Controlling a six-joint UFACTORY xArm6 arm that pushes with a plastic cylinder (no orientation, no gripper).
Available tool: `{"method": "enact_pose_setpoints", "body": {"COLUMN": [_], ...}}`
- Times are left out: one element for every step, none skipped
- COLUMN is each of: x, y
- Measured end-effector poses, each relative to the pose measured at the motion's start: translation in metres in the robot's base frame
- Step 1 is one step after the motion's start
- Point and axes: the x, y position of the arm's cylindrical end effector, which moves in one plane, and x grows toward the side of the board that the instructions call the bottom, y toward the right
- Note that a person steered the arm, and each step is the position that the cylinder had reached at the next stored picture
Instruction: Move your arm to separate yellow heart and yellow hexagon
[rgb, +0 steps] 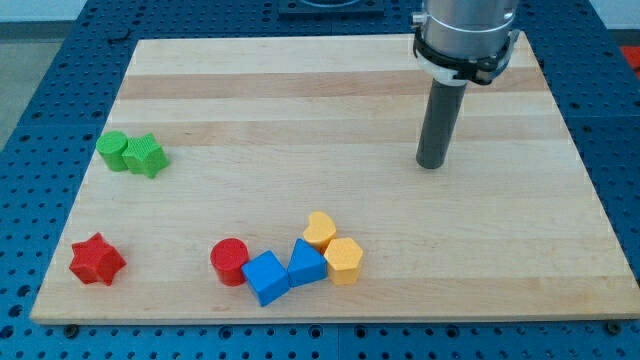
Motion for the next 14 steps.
{"method": "enact_pose_setpoints", "body": {"x": [0.000, 0.000, 0.000, 0.000, 0.000, 0.000, 0.000, 0.002, 0.042, 0.094, 0.131, 0.149, 0.166, 0.180], "y": [0.005, 0.011, 0.017, 0.023, 0.028, 0.033, 0.039, 0.046, 0.071, 0.100, 0.103, 0.103, 0.097, 0.065]}}
